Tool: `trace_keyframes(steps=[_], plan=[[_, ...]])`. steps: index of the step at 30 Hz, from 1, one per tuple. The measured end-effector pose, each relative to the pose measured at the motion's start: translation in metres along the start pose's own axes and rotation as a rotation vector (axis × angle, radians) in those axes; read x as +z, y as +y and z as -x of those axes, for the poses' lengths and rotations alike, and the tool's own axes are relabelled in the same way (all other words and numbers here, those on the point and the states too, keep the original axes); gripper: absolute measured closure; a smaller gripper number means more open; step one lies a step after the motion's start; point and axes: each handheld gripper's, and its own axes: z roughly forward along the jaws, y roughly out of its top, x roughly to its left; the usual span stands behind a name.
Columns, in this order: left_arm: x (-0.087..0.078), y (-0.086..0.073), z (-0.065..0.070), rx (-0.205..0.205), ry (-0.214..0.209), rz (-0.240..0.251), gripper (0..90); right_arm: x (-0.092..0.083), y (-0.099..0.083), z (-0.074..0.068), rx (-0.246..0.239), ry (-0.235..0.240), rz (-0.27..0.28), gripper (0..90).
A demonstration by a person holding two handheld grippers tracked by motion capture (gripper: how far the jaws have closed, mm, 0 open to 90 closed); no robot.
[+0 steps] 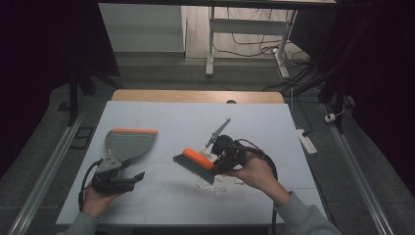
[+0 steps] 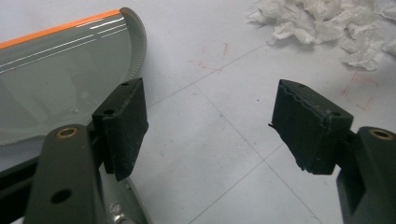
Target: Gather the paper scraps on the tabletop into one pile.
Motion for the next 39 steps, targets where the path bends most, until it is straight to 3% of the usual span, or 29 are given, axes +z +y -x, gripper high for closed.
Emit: trace_keyframes(steps=[5, 8, 13, 17, 21, 25, 31, 32, 34, 36, 37, 39], plan=[[0.002, 0.001, 0.001, 0.004, -0.002, -0.006, 27.3, 0.025, -0.016, -0.013, -0.074, 0.035, -0.133, 71.3], [0.002, 0.001, 0.002, 0.006, -0.003, -0.006, 27.3, 0.043, -0.018, -0.013, -0.107, 0.009, -0.2, 71.3], [0.003, 0.001, 0.003, 0.008, -0.003, -0.012, 27.2, 0.049, -0.007, -0.001, -0.117, -0.079, -0.187, 71.3], [0.003, 0.0, 0.002, 0.007, -0.004, -0.011, 27.3, 0.05, 0.001, 0.014, -0.102, -0.084, -0.173, 71.3], [0.002, 0.0, 0.0, 0.002, -0.003, -0.008, 27.3, 0.037, 0.0, 0.013, -0.105, -0.099, -0.1, 71.3], [0.003, 0.0, 0.001, 0.006, -0.003, -0.011, 27.3, 0.012, -0.012, 0.007, -0.113, -0.108, -0.012, 71.3], [0.004, 0.001, 0.003, 0.01, -0.008, -0.012, 27.3, -0.015, -0.044, 0.013, -0.095, -0.121, -0.042, 71.3], [0.004, 0.002, 0.003, 0.01, -0.008, -0.013, 27.2, -0.018, -0.051, 0.016, -0.081, -0.133, -0.056, 71.3], [0.004, 0.002, 0.003, 0.01, -0.009, -0.013, 27.2, -0.024, -0.068, 0.024, -0.009, -0.172, -0.072, 71.3], [0.004, 0.002, 0.003, 0.01, -0.01, -0.013, 27.2, -0.028, -0.083, 0.033, 0.11, -0.207, -0.073, 71.4], [0.004, 0.002, 0.003, 0.01, -0.008, -0.014, 27.2, -0.03, -0.093, 0.038, 0.209, -0.226, -0.075, 71.3], [0.005, 0.003, 0.004, 0.013, -0.01, -0.017, 27.2, -0.031, -0.107, 0.046, 0.321, -0.226, -0.078, 71.3]])
